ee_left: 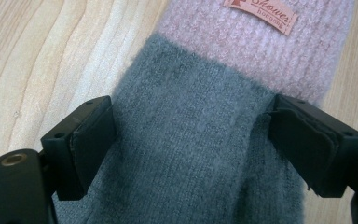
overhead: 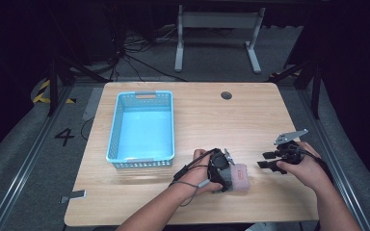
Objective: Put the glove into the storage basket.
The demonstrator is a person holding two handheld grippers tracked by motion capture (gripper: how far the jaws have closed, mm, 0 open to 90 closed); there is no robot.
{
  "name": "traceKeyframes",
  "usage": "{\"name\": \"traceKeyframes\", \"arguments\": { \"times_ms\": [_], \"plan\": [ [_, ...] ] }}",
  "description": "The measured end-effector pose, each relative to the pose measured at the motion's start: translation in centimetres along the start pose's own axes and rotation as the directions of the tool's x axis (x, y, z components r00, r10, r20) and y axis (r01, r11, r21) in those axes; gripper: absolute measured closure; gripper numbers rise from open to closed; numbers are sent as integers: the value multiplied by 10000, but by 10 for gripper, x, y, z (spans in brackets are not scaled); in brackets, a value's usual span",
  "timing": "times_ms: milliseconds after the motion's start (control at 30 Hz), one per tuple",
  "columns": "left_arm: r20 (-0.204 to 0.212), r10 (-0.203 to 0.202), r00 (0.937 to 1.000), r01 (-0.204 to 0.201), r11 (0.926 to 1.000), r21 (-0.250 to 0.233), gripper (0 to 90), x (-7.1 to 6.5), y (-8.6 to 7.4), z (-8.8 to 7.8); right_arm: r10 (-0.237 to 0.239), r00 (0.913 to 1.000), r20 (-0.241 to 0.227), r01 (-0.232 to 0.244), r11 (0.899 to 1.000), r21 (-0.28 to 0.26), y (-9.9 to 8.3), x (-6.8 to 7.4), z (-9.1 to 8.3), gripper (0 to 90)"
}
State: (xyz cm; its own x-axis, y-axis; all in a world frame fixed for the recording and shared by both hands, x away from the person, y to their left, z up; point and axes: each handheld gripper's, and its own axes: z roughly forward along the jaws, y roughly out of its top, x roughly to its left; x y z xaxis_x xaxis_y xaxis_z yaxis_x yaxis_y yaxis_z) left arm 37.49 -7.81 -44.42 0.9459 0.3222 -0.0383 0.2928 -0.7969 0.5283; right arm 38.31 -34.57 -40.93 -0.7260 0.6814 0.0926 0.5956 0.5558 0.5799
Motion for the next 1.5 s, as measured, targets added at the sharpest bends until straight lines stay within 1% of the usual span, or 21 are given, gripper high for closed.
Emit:
{"name": "traceKeyframes", "arguments": {
  "times_ms": [33,200,233,300,400,433,467,533,600,733,767,833,867,967,1133,1200,1267,1333,1367,1400,1500],
  "plan": [
    [-38,140,9999,-141,9998,-115,149,0,-1,1,41,10000,37,-40,10000,-43,0,-1,-2,514],
    [-19,177,9998,-178,9997,-191,152,1,-1,1,82,9999,60,-82,10000,-21,-1,-2,-1,509],
    [-39,91,10000,-92,9998,-190,154,1,-1,1,95,9999,74,-94,10000,-19,-1,-3,-1,509],
    [-64,47,10000,-48,9998,-196,166,1,-1,1,99,9999,76,-98,10000,-17,-1,-3,-1,509],
    [-187,-119,9998,113,9994,-325,222,2,-2,0,79,9999,70,-79,10000,-54,-2,-2,-2,505],
    [-214,-210,9995,204,9993,-304,245,2,-2,0,86,9999,89,-85,9999,-72,-2,-2,-2,503],
    [-214,-210,9995,204,9993,-304,256,2,-2,0,86,9999,89,-85,9999,-72,-2,-2,-2,503],
    [-285,-204,9994,195,9993,-326,259,1,-3,0,136,9999,97,-134,9998,-161,-2,-3,-3,495],
    [-316,-258,9992,244,9987,-449,254,0,-4,1,160,9998,95,-158,9996,-229,-2,-3,-3,487],
    [-284,-227,9993,213,9986,-492,242,0,-4,1,125,9997,219,-120,9997,-195,-2,-4,-4,487],
    [-307,-306,9991,296,9990,-326,241,-1,-3,1,126,9997,188,-122,9997,-195,-2,-4,-4,487],
    [-395,-314,9987,305,9993,-217,241,-1,-1,1,120,9997,204,-116,9998,-191,-2,-4,-3,488],
    [-395,-314,9987,305,9993,-217,241,-1,-1,1,120,9997,204,-116,9998,-191,-2,-4,-3,488],
    [-431,-510,9978,506,9987,-116,241,-3,0,1,61,9999,129,-59,9998,-190,-1,-4,-2,487],
    [-513,-380,9980,380,9993,-26,247,-3,2,1,105,9999,131,-103,9998,-176,-2,-4,-1,487],
    [-562,-276,9980,294,9991,306,257,-5,6,1,119,9998,154,-116,9998,-178,-2,-4,-2,487],
    [-554,-161,9983,180,9992,346,274,-5,7,0,128,9998,157,-124,9996,-247,-2,-4,-3,487],
    [-559,-159,9983,176,9994,283,340,-6,6,0,126,9998,157,-122,9996,-260,-2,-4,-3,487],
    [-473,-84,9988,86,10000,50,411,-7,5,-1,125,9998,157,-121,9996,-267,-2,-4,-3,487],
    [-508,-62,9987,55,9999,-135,475,-8,4,-1,119,9998,158,-115,9996,-257,-2,-4,-3,487],
    [-569,-9,9984,-8,9996,-295,574,-9,3,-1,87,9999,140,-84,9997,-242,-2,-4,-2,487]
  ]
}}
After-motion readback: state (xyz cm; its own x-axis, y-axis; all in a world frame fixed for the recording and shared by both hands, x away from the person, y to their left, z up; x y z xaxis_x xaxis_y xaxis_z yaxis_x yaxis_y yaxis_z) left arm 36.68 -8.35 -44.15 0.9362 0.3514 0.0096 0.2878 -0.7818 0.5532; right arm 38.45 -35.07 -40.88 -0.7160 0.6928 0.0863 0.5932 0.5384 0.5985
